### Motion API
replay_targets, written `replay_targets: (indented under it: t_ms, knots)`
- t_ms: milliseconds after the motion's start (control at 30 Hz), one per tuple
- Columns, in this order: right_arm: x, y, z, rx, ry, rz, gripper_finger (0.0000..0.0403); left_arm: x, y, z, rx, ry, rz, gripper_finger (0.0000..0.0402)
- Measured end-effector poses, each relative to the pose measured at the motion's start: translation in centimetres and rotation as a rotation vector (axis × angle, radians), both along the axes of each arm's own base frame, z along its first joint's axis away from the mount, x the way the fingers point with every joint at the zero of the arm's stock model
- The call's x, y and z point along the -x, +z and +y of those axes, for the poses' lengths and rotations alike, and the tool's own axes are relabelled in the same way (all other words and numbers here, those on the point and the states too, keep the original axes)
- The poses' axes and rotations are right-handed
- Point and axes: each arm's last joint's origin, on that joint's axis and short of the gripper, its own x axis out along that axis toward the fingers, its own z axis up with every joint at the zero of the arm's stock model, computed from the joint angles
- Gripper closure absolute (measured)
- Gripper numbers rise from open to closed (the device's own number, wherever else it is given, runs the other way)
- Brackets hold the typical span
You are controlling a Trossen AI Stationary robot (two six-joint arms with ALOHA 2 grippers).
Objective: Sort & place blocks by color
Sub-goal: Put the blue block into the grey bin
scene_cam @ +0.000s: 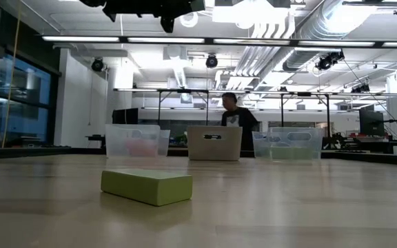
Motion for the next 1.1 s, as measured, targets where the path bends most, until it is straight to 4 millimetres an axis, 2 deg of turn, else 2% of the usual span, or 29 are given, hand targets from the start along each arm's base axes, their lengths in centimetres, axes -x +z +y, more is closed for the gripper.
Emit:
replay_targets:
  t_ms: [100,533,867,1100]
  knots:
    - [-0.1,0.2,0.0,0.002,0.010,-0.020,0.0182,0.0,0.0,0.0,0.000,-0.002,0.000,0.0340]
    - [-1.9,-1.7,-0.7,-0.042,0.027,0.049,0.0182,-0.8,0.4,-1.1,-0.027,-0.043,-0.034,0.0339]
    - [-2.0,-2.1,-0.5,-0.134,0.052,0.065,0.0182,-0.8,0.4,-1.1,-0.029,-0.034,-0.035,0.0339]
    - [-1.9,-2.3,-0.6,-0.131,0.016,0.091,0.0182,-0.8,0.4,-1.1,-0.054,-0.029,-0.035,0.0339]
